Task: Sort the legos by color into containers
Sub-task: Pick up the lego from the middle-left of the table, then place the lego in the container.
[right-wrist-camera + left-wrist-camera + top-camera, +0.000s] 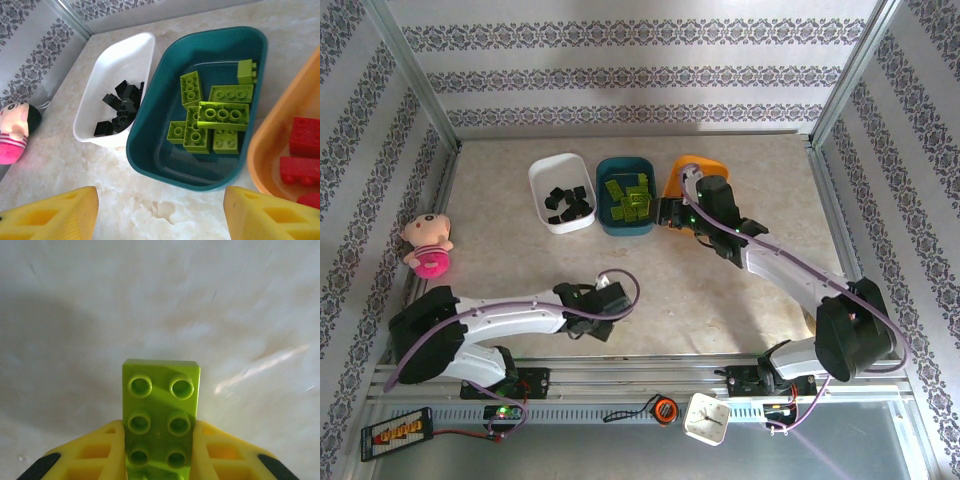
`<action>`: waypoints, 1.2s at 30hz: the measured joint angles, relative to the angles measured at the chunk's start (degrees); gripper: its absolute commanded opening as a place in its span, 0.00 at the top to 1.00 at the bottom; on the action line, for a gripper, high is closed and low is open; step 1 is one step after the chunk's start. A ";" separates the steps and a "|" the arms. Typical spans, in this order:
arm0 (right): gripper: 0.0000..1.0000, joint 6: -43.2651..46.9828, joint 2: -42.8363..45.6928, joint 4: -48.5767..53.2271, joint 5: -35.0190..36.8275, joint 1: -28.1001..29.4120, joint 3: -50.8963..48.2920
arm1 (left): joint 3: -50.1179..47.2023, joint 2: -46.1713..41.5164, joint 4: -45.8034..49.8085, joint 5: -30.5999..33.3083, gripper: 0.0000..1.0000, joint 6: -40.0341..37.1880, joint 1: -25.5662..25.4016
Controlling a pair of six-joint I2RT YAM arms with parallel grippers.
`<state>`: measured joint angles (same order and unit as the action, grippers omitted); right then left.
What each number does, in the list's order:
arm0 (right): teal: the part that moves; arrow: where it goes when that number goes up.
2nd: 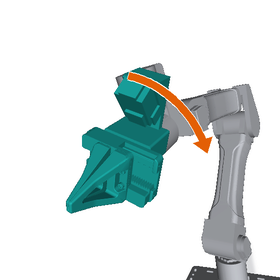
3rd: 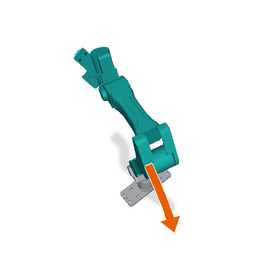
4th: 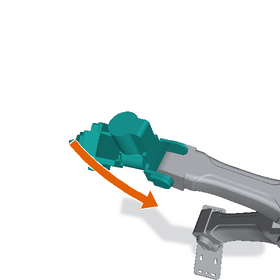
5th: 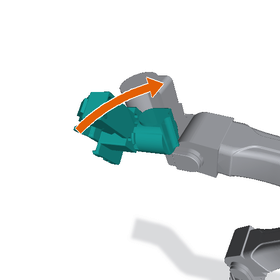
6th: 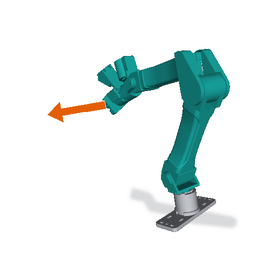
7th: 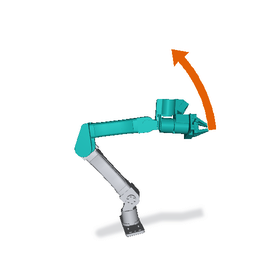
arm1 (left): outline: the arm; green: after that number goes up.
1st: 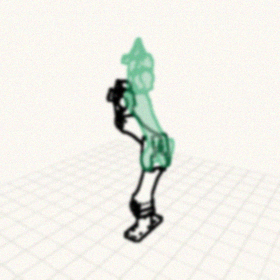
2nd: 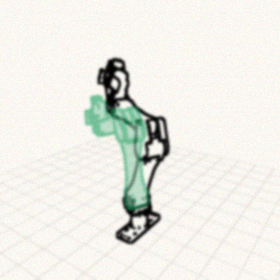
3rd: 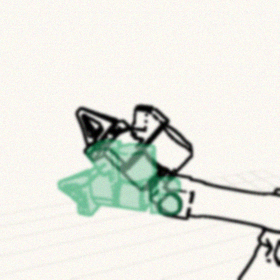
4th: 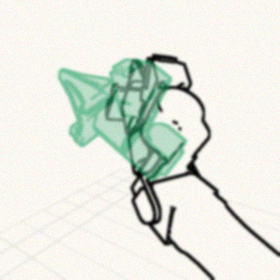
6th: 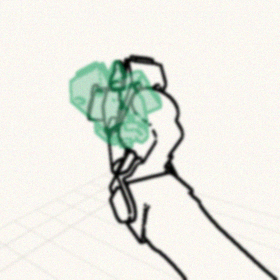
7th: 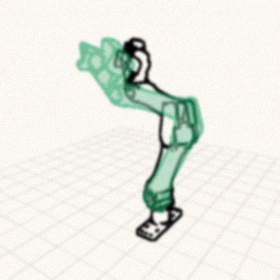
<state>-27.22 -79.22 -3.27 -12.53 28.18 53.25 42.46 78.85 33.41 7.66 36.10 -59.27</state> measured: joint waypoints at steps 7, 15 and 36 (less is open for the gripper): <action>0.32 -1.01 7.08 -0.22 1.16 -1.49 -5.38 | 12.48 -2.78 -6.60 -3.61 0.77 -5.29 17.81; 0.32 -1.46 10.08 0.00 1.31 -1.81 -9.27 | 34.67 15.69 -14.91 -7.82 0.77 -9.35 28.11; 0.10 -1.29 15.47 1.31 4.44 -1.84 -12.20 | 45.64 32.30 -16.31 -10.58 0.00 -8.72 33.79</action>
<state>-28.51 -63.75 -1.96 -8.10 26.35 41.06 88.09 111.15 17.10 -2.92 27.38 -25.47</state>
